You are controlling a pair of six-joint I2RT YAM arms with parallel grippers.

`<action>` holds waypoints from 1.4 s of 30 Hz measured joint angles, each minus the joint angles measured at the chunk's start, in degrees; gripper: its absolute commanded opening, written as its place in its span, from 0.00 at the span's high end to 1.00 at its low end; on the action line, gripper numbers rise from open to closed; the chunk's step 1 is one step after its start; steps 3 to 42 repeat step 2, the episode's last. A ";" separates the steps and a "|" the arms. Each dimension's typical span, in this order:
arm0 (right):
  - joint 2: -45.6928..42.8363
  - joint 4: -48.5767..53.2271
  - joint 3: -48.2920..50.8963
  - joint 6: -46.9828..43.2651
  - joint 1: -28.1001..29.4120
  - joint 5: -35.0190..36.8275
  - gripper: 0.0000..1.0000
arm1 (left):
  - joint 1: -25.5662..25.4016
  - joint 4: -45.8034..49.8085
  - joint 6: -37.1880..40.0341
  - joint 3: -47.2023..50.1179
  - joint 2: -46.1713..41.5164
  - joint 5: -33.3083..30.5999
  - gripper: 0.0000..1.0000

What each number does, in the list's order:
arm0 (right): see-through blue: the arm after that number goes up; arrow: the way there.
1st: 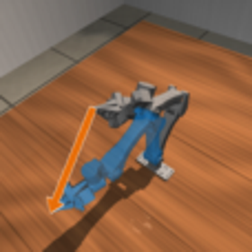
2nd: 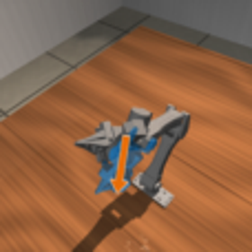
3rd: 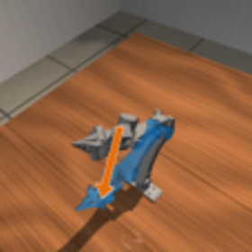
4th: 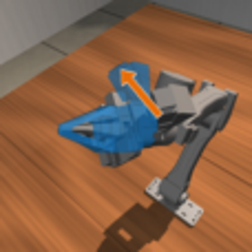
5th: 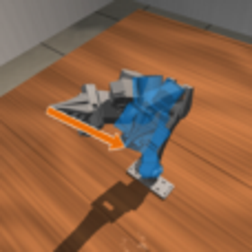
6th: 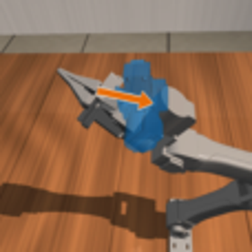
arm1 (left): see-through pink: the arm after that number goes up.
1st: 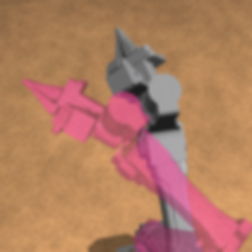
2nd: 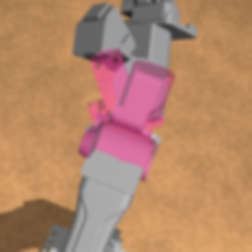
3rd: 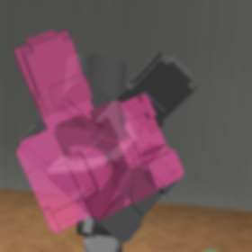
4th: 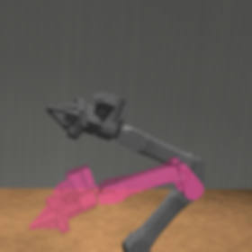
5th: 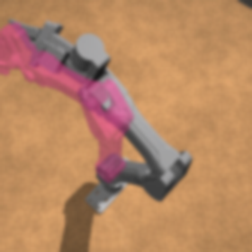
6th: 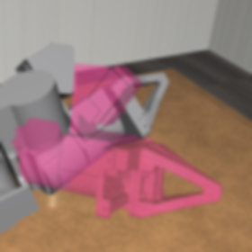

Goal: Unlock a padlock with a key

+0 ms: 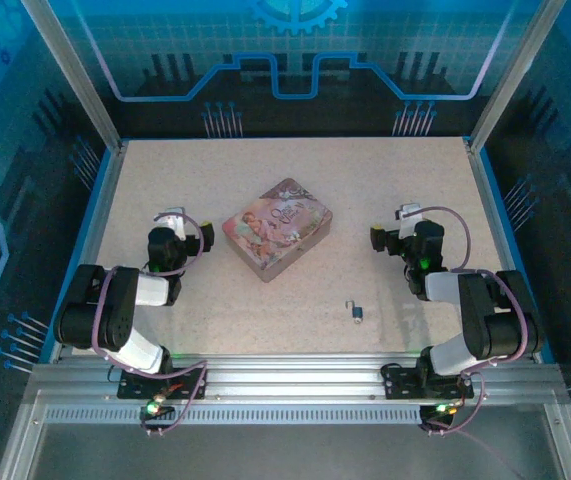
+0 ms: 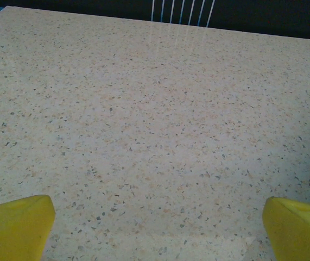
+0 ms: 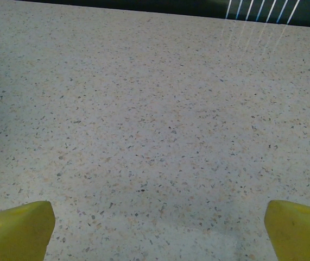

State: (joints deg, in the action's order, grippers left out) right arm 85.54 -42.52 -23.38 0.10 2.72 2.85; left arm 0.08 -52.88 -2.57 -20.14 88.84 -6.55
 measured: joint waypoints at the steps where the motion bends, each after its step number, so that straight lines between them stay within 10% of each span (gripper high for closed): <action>1: 0.00 0.02 0.00 0.00 0.02 0.00 0.00 | 0.00 0.00 0.00 0.00 0.00 0.00 0.01; 42: 0.00 0.00 0.00 0.00 0.02 0.00 0.00 | 0.00 0.00 0.00 0.00 0.00 0.00 0.01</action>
